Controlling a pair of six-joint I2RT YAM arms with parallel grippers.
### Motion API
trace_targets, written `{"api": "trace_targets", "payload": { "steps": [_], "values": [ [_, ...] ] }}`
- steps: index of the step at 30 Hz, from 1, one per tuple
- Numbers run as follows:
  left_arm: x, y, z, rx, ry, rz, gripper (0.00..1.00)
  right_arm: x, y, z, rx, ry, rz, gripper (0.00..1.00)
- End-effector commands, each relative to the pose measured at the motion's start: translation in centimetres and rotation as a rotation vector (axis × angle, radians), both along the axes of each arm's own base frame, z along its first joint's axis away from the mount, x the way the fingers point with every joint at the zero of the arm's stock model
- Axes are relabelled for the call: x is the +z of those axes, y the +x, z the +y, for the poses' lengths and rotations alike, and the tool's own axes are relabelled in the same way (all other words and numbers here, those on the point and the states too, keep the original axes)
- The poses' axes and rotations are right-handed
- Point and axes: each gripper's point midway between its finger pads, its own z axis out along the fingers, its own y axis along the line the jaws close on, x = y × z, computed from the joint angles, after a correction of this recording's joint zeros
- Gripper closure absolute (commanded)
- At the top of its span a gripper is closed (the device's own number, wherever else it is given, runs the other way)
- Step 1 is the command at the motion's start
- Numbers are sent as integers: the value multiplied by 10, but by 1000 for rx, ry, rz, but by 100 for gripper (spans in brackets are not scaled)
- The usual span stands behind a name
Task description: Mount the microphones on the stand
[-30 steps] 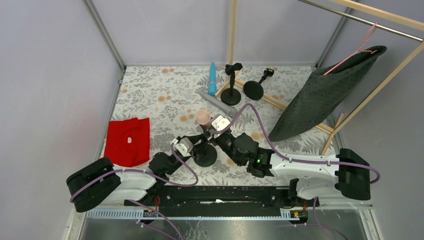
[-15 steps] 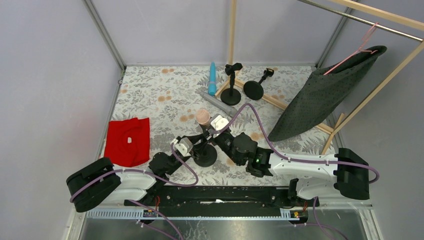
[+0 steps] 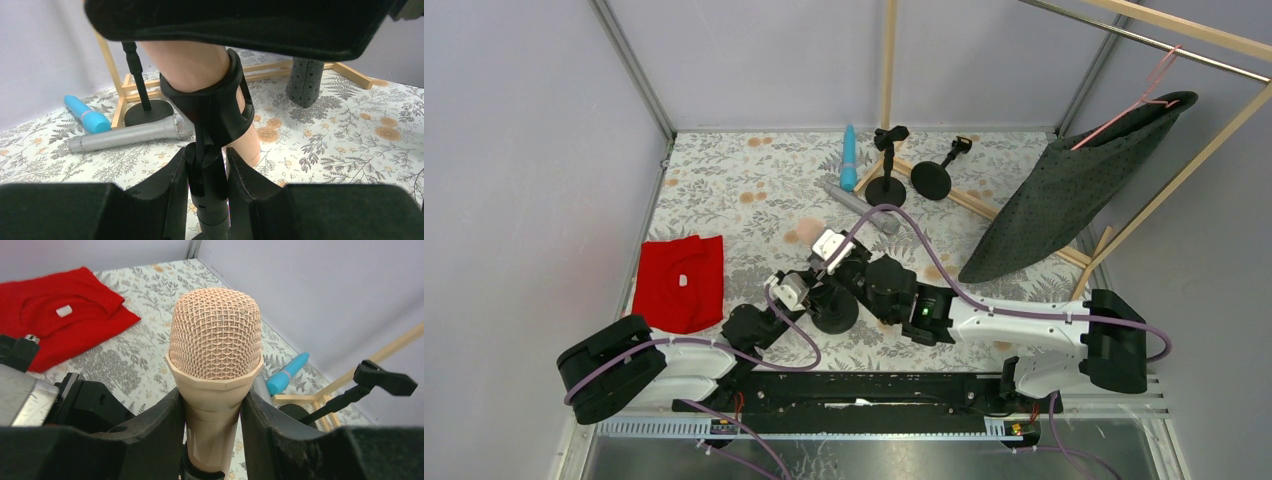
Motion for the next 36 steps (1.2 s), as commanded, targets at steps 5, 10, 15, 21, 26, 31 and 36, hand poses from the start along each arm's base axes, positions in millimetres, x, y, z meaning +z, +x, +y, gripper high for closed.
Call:
{"api": "trace_targets", "payload": {
  "steps": [5, 10, 15, 21, 26, 31, 36],
  "values": [
    [-4, -8, -12, -68, 68, -49, 100, -102, 5, -27, 49, -679, 36, 100],
    [-5, -8, -12, -68, 71, -48, 100, -99, 4, -26, 61, -698, 38, 100],
    [-5, -7, -13, -68, 73, -47, 100, -77, 5, -19, 49, -616, 39, 85],
    [-6, -7, -13, -68, 77, -46, 100, -17, 4, -16, 7, -362, 29, 43],
    [-7, -7, -13, -67, 83, -46, 100, 20, -5, -21, 13, -157, 48, 23],
    [-9, -6, -13, -65, 91, -44, 100, 37, -16, -30, 51, -60, 67, 13],
    [-13, -4, -14, -58, 100, -35, 100, 61, -33, -52, 91, 85, 74, 12]
  ]
}}
